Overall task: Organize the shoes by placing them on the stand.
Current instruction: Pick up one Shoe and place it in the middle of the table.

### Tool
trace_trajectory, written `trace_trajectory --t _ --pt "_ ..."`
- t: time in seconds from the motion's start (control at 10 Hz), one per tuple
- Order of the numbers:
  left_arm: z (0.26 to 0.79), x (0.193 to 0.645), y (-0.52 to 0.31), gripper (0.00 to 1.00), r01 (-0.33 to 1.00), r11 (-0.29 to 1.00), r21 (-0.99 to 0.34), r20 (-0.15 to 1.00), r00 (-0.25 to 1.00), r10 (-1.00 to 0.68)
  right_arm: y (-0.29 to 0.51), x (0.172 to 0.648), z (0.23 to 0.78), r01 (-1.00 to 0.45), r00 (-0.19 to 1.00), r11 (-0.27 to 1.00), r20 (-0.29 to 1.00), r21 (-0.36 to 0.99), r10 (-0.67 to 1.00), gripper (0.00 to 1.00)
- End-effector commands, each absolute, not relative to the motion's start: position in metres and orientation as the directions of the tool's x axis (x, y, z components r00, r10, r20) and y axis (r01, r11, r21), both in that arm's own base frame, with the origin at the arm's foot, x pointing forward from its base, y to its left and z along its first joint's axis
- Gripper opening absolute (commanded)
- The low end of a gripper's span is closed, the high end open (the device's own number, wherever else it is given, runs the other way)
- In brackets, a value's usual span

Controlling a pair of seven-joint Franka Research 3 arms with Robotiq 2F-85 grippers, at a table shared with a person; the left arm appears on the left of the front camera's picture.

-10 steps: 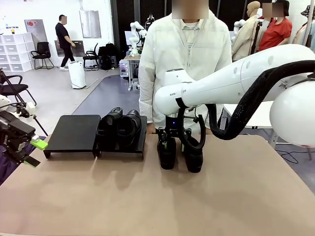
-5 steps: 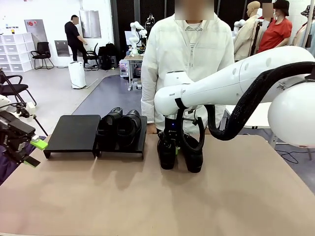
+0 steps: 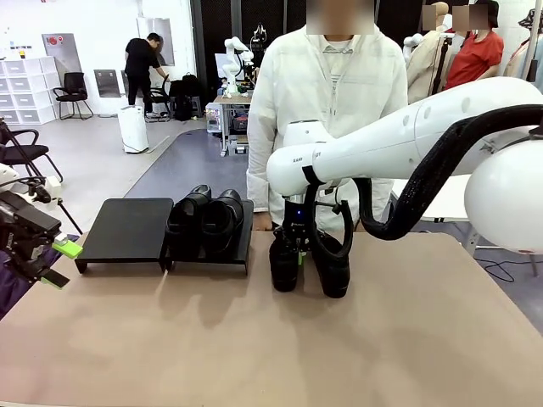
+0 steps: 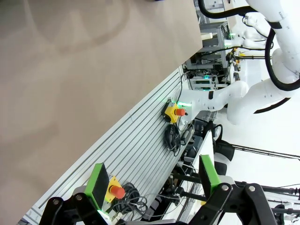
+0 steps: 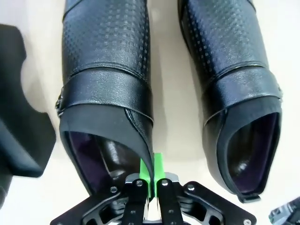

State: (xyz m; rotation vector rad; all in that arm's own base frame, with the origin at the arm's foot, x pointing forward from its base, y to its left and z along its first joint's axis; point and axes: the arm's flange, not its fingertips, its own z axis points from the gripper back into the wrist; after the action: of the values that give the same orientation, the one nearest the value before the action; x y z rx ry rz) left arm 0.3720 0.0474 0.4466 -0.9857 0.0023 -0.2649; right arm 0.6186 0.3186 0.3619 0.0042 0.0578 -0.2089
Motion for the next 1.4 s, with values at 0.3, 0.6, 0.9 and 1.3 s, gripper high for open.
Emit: trace_trajectory --t 0.3,0.6,0.9,1.3 --pt "0.448 0.371 0.048 1.00 0.215 0.524 -0.824 0.111 0.969 -0.222 0.264 0.517 0.473 -0.103 0.994 0.973 -0.008 0.205 0.107 0.00" --pt "0.448 0.371 0.048 1.00 0.215 0.524 -0.824 0.111 0.969 -0.222 0.248 0.428 0.485 -0.091 0.991 0.963 0.115 0.255 0.063 0.00" --pt "0.448 0.371 0.048 1.00 0.215 0.524 -0.824 0.111 0.969 -0.222 0.255 0.429 0.495 -0.063 0.995 0.976 0.087 0.208 0.045 0.00" --pt "0.448 0.371 0.048 1.00 0.215 0.524 -0.824 0.111 0.969 -0.222 0.252 0.417 0.483 -0.062 0.995 0.975 0.094 0.215 0.042 0.00"
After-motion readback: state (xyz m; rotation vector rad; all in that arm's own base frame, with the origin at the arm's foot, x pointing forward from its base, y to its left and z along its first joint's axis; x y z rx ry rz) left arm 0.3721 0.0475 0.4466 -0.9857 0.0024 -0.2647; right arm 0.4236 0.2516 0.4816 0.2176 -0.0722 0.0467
